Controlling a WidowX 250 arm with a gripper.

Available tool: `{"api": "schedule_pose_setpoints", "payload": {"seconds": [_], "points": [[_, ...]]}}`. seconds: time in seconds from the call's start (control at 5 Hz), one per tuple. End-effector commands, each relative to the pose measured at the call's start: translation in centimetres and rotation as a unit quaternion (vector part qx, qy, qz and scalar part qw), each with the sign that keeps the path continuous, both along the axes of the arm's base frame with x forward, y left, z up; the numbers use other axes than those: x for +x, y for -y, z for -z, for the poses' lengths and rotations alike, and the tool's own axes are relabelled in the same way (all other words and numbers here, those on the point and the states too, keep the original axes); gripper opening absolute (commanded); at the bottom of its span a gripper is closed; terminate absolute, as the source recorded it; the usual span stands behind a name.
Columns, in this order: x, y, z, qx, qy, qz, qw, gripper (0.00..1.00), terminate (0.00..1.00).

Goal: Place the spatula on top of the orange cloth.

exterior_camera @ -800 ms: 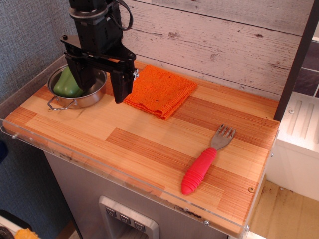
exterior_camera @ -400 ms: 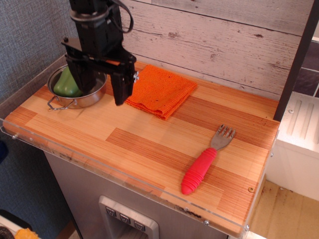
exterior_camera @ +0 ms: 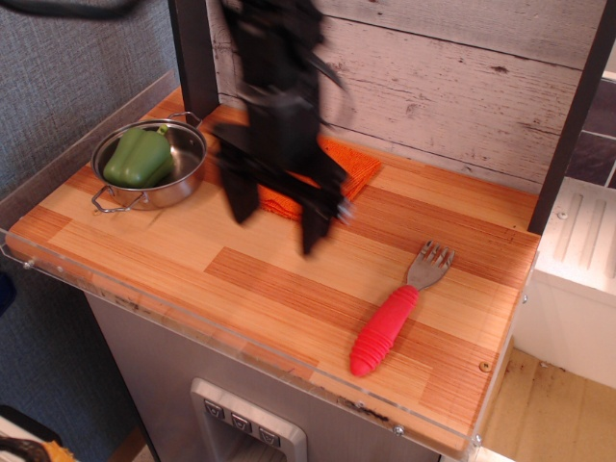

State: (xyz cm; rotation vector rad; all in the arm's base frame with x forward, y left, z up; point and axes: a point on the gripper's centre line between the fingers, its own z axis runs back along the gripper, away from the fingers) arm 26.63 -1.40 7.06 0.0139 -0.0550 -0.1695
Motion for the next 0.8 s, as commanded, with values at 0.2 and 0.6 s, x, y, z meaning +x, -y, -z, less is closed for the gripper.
{"api": "schedule_pose_setpoints", "payload": {"seconds": [0.2, 0.6], "points": [[-0.6, 5.7, 5.0, -0.014, -0.015, 0.13, 0.9913, 1.0, 0.0], [-1.0, 6.5, 6.7, -0.035, -0.019, 0.141, 0.9892, 1.0, 0.0]]}}
